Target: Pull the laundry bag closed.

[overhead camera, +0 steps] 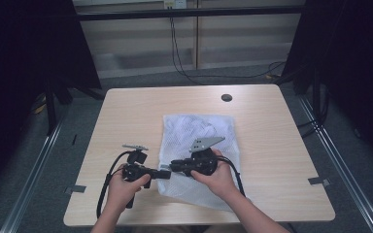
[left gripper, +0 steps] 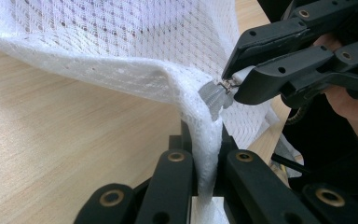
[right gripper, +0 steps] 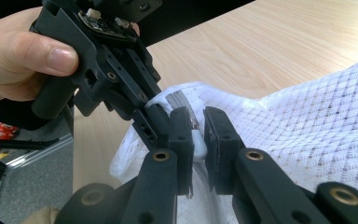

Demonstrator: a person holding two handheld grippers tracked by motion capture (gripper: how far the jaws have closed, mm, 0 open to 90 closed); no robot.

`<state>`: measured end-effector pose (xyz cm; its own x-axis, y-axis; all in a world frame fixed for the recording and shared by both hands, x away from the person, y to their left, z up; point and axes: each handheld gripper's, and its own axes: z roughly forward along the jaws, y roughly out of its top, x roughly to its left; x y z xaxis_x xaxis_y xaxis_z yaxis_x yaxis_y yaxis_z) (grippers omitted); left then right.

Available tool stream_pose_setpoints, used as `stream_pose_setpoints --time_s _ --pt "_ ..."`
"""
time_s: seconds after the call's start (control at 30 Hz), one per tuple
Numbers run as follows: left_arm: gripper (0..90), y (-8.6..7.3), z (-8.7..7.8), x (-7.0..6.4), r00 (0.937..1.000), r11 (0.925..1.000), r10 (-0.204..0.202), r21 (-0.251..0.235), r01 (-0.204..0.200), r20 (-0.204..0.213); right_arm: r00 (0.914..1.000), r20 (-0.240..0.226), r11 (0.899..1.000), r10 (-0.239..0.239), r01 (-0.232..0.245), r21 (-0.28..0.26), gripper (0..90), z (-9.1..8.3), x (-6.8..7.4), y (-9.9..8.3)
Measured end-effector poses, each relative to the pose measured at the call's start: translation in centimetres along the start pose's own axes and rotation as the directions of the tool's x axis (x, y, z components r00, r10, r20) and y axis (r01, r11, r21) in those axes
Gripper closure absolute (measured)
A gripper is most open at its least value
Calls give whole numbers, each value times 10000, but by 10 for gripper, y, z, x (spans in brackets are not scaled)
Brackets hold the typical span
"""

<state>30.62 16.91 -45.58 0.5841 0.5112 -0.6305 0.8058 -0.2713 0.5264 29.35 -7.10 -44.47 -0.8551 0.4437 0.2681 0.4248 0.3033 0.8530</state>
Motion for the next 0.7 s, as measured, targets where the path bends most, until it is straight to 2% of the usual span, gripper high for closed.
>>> stream_pose_setpoints --time_s 0.03,0.33,0.7 --pt "900 0 0 1 9999 9999 125 22 -125 -36 10000 -16 10000 13 -13 -13 820 0 0 0" --pt "900 0 -2 1 10000 10000 -22 -12 22 -96 10000 -14 9999 -97 98 64 820 -1 1 -1" --pt "900 0 -3 1 9999 9999 -145 -25 145 85 9998 -83 9998 -188 189 108 820 -4 0 -2"
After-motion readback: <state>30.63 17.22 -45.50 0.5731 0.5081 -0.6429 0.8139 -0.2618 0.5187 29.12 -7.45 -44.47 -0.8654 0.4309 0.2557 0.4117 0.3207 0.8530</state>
